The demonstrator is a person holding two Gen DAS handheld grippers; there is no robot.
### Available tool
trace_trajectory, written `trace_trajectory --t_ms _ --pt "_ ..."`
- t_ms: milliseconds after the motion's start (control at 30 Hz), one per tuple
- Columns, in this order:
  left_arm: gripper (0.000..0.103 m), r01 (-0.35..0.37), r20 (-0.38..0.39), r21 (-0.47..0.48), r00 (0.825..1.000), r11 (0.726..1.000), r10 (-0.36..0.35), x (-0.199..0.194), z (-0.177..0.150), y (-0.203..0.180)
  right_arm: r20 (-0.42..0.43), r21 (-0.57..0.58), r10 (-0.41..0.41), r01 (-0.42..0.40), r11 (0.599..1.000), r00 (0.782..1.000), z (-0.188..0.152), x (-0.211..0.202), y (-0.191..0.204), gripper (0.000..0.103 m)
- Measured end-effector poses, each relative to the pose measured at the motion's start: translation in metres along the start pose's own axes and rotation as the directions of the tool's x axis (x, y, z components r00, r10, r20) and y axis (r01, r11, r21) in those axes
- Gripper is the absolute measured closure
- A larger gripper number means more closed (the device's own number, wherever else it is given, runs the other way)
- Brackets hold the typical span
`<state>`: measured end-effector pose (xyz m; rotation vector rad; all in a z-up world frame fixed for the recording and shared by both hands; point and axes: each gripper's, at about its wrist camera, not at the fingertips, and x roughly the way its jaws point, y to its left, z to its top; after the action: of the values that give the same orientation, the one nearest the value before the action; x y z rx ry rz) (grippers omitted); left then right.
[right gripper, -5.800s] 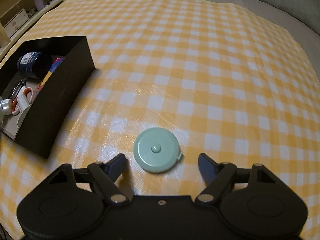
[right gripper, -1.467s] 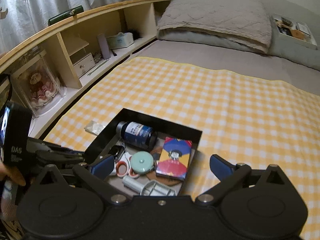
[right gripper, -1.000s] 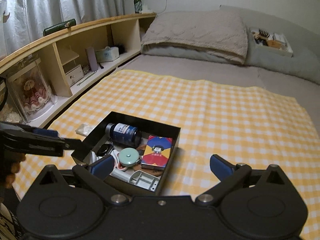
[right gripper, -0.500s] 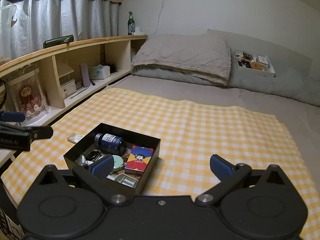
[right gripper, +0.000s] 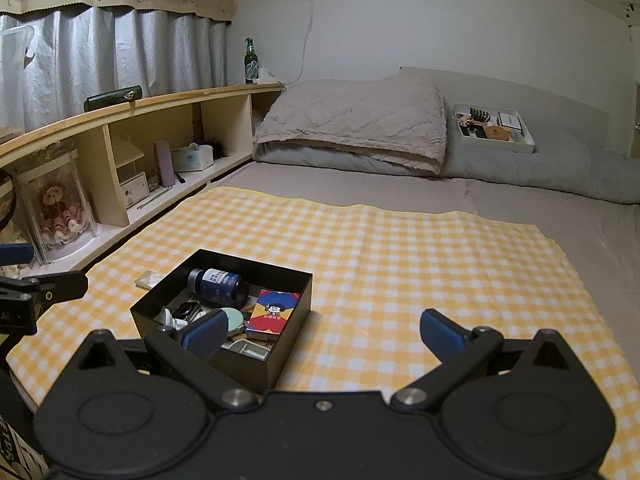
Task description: Organize rigid objects
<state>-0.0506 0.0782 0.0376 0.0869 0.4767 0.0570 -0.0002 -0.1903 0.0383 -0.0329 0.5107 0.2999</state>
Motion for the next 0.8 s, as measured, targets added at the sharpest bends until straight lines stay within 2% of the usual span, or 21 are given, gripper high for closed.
trace_trajectory --t_ms 233,533,800 --pt "0.000 -0.019 -0.013 -0.015 1.000 1.000 0.018 0.003 -0.008 0.001 0.017 0.005 -0.011 0.011 1.000 1.000 -0.007 -0.009 0.002 0.000" --pt "0.000 0.001 -0.007 0.002 1.000 1.000 -0.001 -0.001 -0.013 -0.002 0.038 -0.018 -0.012 0.013 1.000 0.999 -0.014 -0.015 0.011 0.000" --pt "0.000 0.011 -0.007 0.013 1.000 1.000 -0.011 -0.001 -0.014 -0.005 0.036 0.006 -0.031 0.031 0.999 0.999 -0.013 -0.013 0.008 0.000"
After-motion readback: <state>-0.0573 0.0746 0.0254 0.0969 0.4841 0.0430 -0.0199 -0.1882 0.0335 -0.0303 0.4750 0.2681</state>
